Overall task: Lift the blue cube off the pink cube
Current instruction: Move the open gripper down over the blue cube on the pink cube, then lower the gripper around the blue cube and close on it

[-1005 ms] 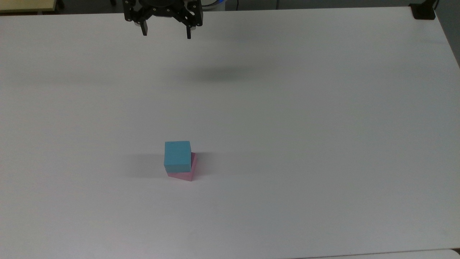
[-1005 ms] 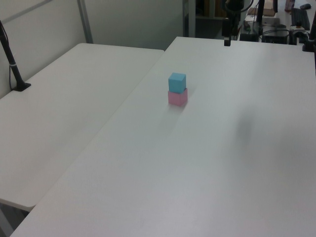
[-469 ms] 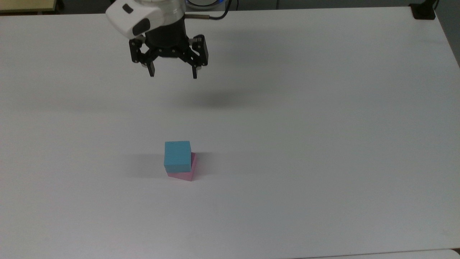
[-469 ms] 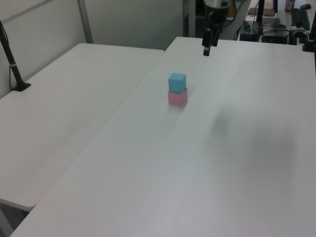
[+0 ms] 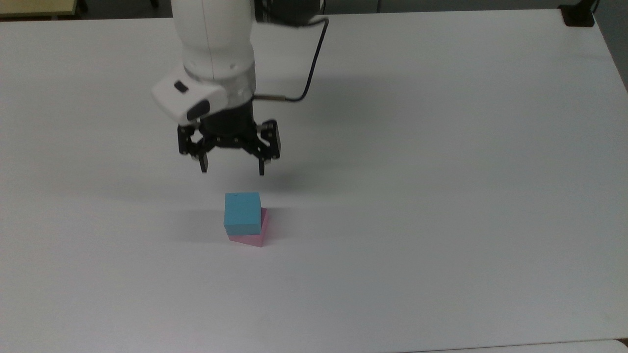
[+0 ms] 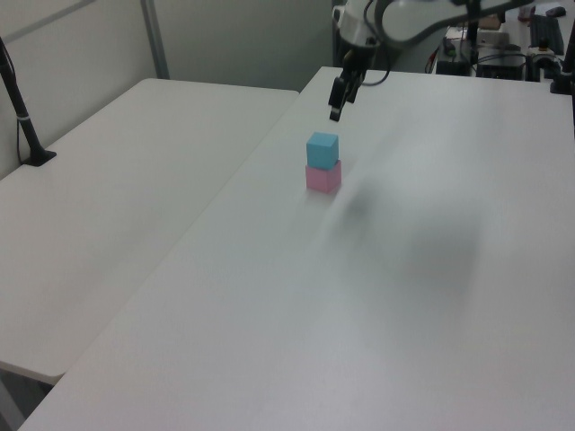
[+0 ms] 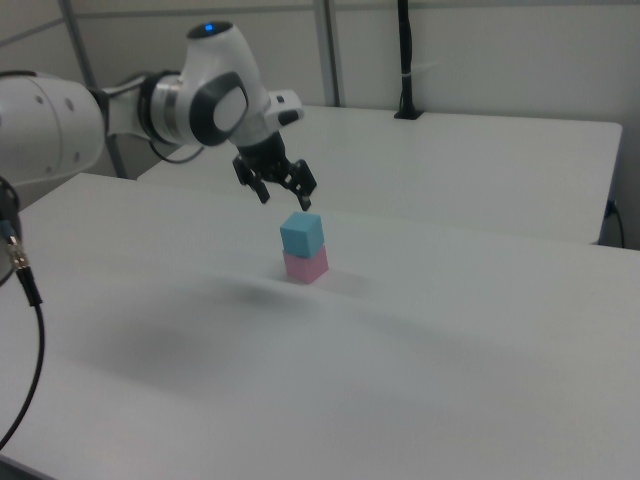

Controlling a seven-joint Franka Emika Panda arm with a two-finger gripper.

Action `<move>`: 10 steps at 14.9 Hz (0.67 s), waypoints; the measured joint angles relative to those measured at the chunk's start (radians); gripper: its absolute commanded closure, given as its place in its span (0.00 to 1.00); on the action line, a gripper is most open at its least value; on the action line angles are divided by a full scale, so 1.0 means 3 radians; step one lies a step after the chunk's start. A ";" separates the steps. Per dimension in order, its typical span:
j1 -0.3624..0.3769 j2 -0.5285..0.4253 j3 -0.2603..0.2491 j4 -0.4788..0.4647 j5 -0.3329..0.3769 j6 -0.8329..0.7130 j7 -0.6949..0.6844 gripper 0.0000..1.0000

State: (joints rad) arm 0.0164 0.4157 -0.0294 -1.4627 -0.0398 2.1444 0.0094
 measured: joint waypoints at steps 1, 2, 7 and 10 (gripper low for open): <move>0.0002 0.0156 0.0000 0.0008 -0.0050 0.0157 0.0000 0.00; 0.0002 0.0247 0.0000 0.0017 -0.0070 0.0251 0.0000 0.00; 0.0003 0.0521 0.0000 0.0184 -0.0089 0.0467 0.0002 0.01; 0.0011 0.0529 0.0013 0.0235 -0.0089 0.0467 0.0076 0.53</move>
State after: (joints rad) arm 0.0197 0.5743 -0.0253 -1.3923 -0.0665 2.2846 0.0322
